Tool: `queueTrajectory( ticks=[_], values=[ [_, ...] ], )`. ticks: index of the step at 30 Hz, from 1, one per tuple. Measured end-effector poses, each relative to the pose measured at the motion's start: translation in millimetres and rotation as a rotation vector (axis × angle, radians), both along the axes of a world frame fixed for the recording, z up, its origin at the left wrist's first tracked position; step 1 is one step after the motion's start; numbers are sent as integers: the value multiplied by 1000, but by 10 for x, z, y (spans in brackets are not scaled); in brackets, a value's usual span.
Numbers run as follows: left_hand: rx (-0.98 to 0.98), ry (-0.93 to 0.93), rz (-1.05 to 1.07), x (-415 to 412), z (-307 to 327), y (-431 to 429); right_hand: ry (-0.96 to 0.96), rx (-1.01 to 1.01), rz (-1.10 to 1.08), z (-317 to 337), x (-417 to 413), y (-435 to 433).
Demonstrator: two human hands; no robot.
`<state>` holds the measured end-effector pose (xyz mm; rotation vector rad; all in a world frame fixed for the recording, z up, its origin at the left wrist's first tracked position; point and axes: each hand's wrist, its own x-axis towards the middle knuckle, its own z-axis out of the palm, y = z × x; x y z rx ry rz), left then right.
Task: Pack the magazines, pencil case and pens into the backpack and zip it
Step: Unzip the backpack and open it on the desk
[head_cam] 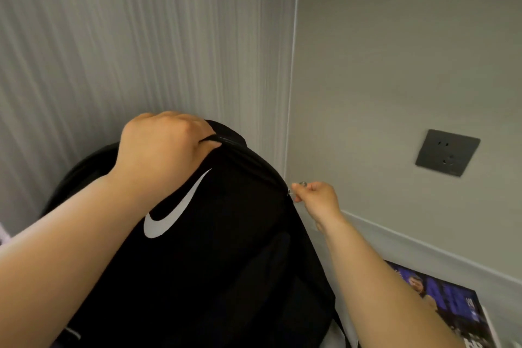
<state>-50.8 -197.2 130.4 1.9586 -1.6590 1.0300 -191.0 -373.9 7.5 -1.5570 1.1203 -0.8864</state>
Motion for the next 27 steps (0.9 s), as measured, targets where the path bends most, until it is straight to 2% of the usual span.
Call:
queueTrajectory(
  ticks=[5, 11, 14, 16, 18, 20, 22, 27],
  values=[
    [57, 40, -6, -17, -74, -50, 24, 89, -13, -320, -21, 9],
    [38, 214, -68, 95, 86, 217, 153, -49, -9, -119, -30, 33],
    [6, 429, -132, 245, 82, 561, 51, -324, -59, 188, -25, 291],
    [26, 551, -132, 401, 37, 750, -9, -608, 73, 488, 49, 656],
    [133, 662, -163, 491, -10, 888, 84, -901, 287, 713, 177, 1030],
    [192, 747, -180, 502, -35, 955, 269, -1106, 396, 793, 334, 1266],
    [134, 825, -190, 495, -63, 970, 296, -1162, 342, 833, 426, 1407],
    [-36, 984, -200, 484, -131, 1010, 119, -1365, 120, 816, 349, 1489]
  ],
)
